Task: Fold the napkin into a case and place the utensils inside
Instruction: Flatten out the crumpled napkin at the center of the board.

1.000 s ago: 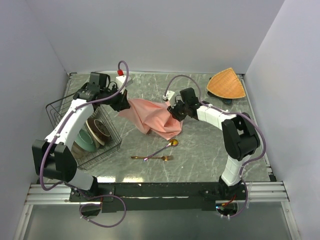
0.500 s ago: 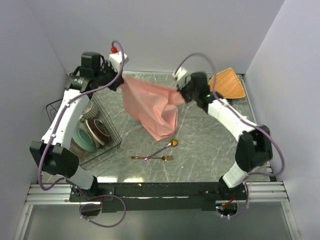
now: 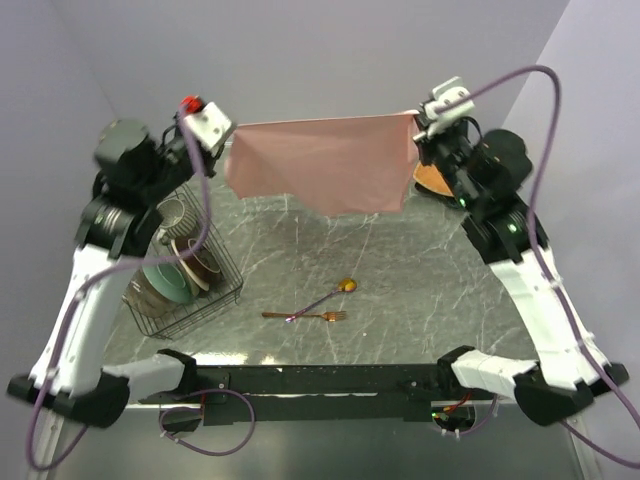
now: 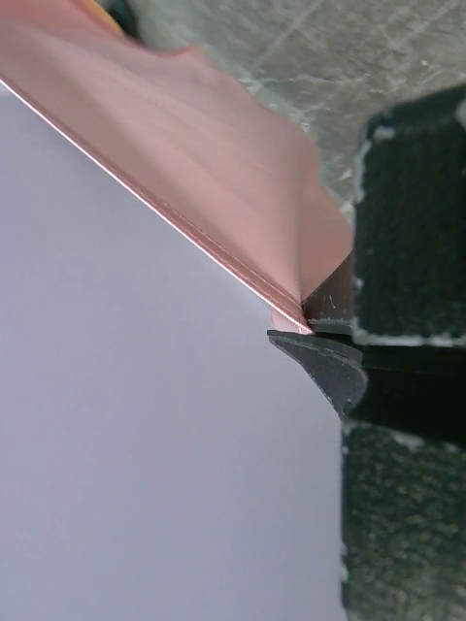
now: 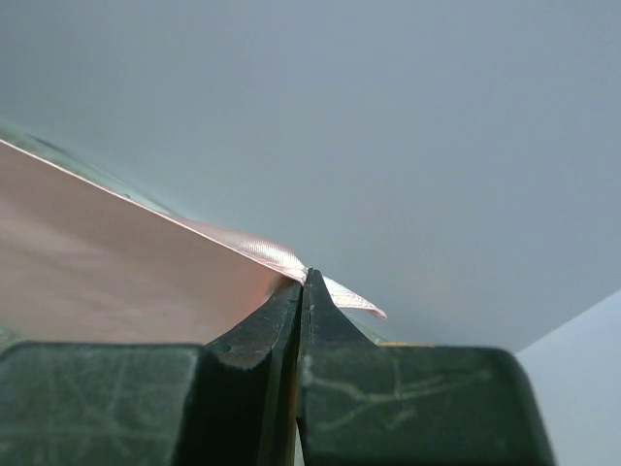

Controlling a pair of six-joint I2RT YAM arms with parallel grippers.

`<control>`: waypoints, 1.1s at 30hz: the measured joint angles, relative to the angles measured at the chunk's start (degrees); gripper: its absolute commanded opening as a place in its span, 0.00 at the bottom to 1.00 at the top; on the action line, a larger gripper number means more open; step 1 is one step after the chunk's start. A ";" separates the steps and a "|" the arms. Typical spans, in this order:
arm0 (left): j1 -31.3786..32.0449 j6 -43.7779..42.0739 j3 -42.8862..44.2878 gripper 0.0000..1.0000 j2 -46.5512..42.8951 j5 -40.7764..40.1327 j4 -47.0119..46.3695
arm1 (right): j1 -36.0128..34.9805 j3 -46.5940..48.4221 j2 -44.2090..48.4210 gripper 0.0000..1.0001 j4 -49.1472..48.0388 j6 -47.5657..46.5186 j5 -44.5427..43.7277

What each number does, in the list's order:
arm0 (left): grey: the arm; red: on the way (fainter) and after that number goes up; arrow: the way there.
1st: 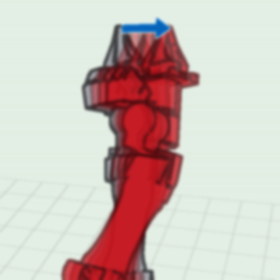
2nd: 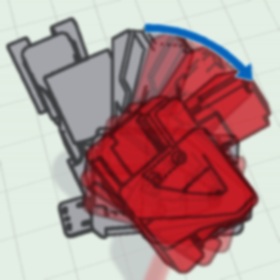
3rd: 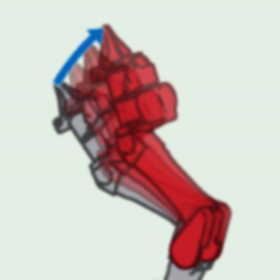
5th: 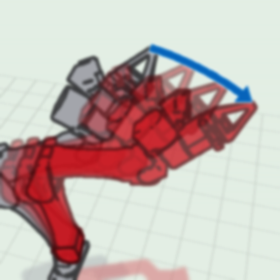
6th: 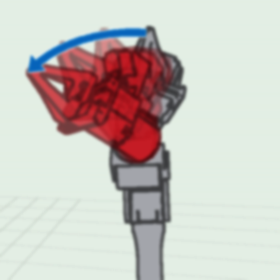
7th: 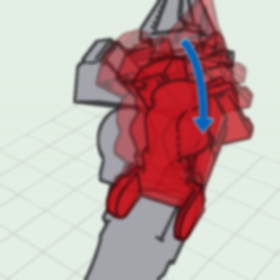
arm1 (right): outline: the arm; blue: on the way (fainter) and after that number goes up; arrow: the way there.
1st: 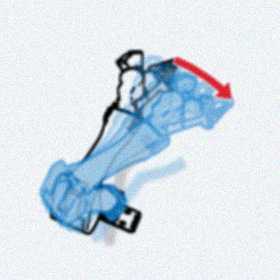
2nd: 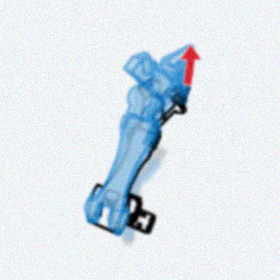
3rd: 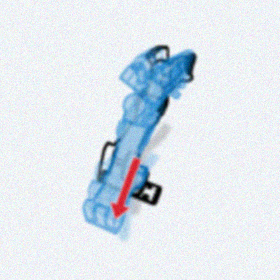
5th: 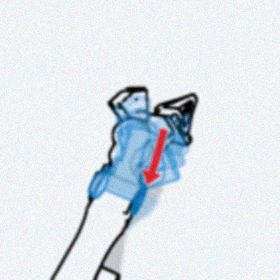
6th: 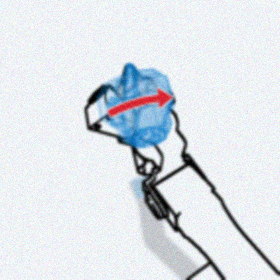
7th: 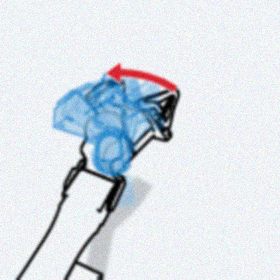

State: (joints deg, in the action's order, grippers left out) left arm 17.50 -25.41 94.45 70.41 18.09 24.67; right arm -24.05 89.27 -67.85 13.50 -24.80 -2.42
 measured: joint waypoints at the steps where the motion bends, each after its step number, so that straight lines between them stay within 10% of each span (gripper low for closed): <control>1: 0.98 -0.44 -0.70 0.01 -2.51 0.02 -0.52 | -0.70 0.00 1.57 0.00 0.59 -0.20 -0.55; 20: 3.04 -0.66 1.99 0.01 -5.53 0.90 -3.45 | -8.28 8.20 3.06 0.00 4.37 -5.70 -10.12; 33: 0.50 0.20 12.81 0.04 33.77 -10.43 -8.44 | 5.49 8.98 -31.08 0.00 -13.07 -12.02 -14.88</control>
State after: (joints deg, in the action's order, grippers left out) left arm 18.00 -25.21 107.26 104.18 7.66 16.23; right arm -18.57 98.26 -98.94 0.43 -36.82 -17.30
